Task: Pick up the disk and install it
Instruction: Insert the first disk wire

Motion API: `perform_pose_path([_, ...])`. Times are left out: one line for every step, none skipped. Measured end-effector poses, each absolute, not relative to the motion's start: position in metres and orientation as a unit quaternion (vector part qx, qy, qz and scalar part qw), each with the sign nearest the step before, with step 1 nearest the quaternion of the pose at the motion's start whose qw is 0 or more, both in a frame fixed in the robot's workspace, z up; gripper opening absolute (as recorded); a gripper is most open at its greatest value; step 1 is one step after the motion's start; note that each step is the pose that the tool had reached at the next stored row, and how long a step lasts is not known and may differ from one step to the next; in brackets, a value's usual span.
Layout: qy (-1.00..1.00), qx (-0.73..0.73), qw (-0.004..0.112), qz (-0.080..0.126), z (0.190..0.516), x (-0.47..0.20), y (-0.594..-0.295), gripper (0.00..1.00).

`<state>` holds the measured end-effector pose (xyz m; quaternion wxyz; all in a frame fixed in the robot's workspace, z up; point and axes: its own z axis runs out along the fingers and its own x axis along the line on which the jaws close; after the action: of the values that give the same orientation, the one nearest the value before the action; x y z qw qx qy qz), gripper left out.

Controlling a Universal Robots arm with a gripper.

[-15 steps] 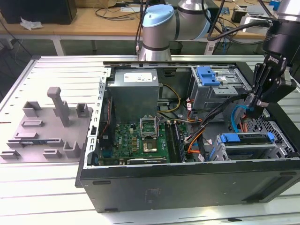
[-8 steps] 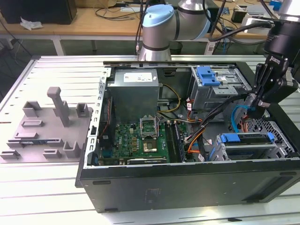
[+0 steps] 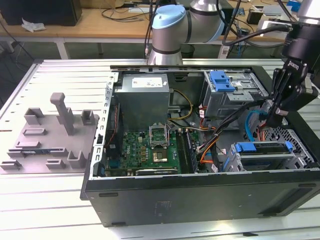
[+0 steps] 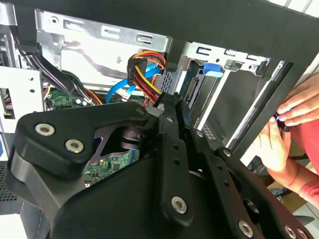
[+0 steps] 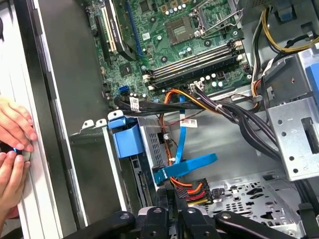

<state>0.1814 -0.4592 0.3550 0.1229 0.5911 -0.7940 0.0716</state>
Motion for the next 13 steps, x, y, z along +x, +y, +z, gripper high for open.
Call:
perform_pose_path([-0.794,0.591,0.121,0.07,0.355,0.181,-0.461,0.17])
perform_pose_path([-0.794,0.592,0.12,0.069,0.355,0.181,-0.462,0.17])
perform_pose_path([-0.794,0.592,0.117,0.067,0.355,0.181,-0.464,0.17])
perform_pose_path([-0.794,0.593,0.113,0.063,0.355,0.181,-0.465,0.17])
perform_pose_path([-0.795,0.594,0.108,0.06,0.355,0.18,-0.467,0.17])
perform_pose_path([-0.795,0.595,0.105,0.057,0.355,0.18,-0.468,0.17])
perform_pose_path([-0.795,0.596,0.103,0.056,0.355,0.18,-0.468,0.17])
perform_pose_path([-0.795,0.596,0.102,0.054,0.355,0.18,-0.469,0.17])
perform_pose_path([-0.794,0.597,0.1,0.053,0.355,0.179,-0.47,0.17])
perform_pose_path([-0.794,0.597,0.099,0.052,0.355,0.179,-0.471,0.17])
perform_pose_path([-0.794,0.598,0.098,0.051,0.355,0.179,-0.473,0.17])
perform_pose_path([-0.794,0.599,0.097,0.051,0.355,0.178,-0.474,0.17])
perform_pose_path([-0.793,0.599,0.096,0.05,0.355,0.178,-0.475,0.17])
